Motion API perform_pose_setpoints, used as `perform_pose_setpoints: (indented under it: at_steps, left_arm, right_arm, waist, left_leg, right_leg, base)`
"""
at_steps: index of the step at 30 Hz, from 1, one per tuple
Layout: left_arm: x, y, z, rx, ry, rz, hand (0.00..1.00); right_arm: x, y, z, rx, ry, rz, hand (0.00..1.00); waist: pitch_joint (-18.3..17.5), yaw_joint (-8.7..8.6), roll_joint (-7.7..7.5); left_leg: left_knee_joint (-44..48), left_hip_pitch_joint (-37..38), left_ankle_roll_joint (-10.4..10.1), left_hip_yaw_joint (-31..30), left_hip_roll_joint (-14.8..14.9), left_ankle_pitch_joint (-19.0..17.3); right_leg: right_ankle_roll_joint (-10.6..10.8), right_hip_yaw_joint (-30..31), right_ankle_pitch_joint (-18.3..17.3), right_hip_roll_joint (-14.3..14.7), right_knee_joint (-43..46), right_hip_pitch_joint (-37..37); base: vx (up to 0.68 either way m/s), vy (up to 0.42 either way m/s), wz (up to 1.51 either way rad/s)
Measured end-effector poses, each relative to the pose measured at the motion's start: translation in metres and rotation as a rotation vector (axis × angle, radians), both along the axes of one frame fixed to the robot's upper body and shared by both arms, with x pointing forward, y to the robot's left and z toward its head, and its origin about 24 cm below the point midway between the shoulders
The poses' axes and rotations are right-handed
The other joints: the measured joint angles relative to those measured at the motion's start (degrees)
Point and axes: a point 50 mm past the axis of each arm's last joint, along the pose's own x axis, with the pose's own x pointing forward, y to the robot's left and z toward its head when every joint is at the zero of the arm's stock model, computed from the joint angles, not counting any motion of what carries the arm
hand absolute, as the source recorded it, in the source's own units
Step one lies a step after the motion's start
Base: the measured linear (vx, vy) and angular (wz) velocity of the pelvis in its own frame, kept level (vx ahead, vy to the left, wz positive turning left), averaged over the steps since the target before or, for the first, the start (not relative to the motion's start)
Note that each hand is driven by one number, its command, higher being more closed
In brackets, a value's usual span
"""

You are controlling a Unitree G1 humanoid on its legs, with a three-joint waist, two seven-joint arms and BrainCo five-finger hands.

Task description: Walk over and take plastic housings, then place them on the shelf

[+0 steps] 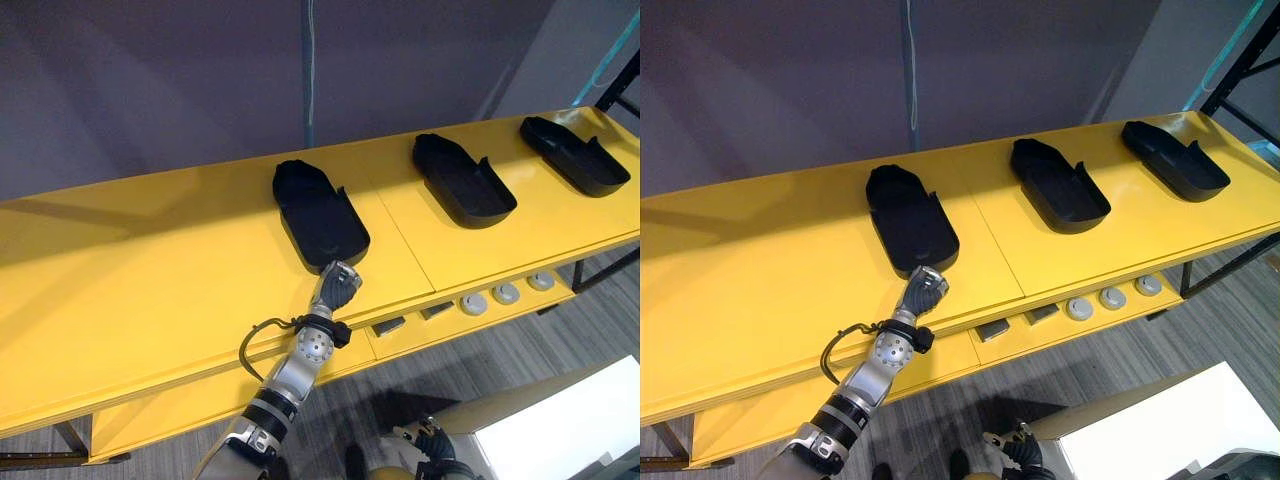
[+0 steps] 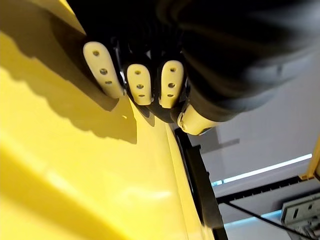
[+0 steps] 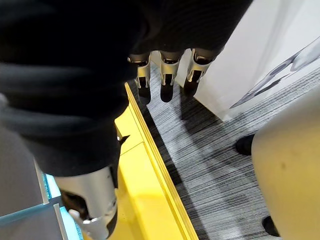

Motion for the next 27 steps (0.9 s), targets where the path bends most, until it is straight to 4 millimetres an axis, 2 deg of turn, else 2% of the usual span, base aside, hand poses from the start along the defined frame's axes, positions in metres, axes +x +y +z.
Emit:
perform_pose_setpoints:
  at_steps: [17,24,27]
  left_arm:
    - [0.015,0.016,0.015,-0.022,-0.035,0.125,1.00]
    - [0.015,0.016,0.017,-0.047,-0.038,0.125,1.00]
    - [0.005,0.016,0.028,-0.129,-0.083,0.117,1.00]
  right_arm:
    - [0.003,0.000,0.001,-0.002,-0.014,0.000,0.00]
    - [0.004,0.000,0.002,-0.003,-0.015,0.000,0.00]
    - [0.004,-0.001,0.002,-0.003,-0.015,-0.001,0.00]
  waist:
    - [1.0,-0.18,0.07]
    - [1.0,-0.14,0.12]
    - [1.0,-0.03,0.15]
  left_leg:
    - [0.0,-0.1,-0.2,0.7,0.0,-0.1]
    - [0.2,-0.1,-0.1,0.7,0.0,-0.1]
    - [0.2,-0.1,-0.1,0.5,0.0,-0.1]
  right_leg:
    - [0.0,0.5,0.0,0.0,0.0,-0.3]
    - [0.0,0.4,0.0,0.0,0.0,-0.3]
    - [0.0,0.2,0.0,-0.1,0.0,-0.2]
  base:
    - [0.00,0.002,-0.01]
    - [0.00,0.000,0.00]
    - [0.00,0.000,0.02]
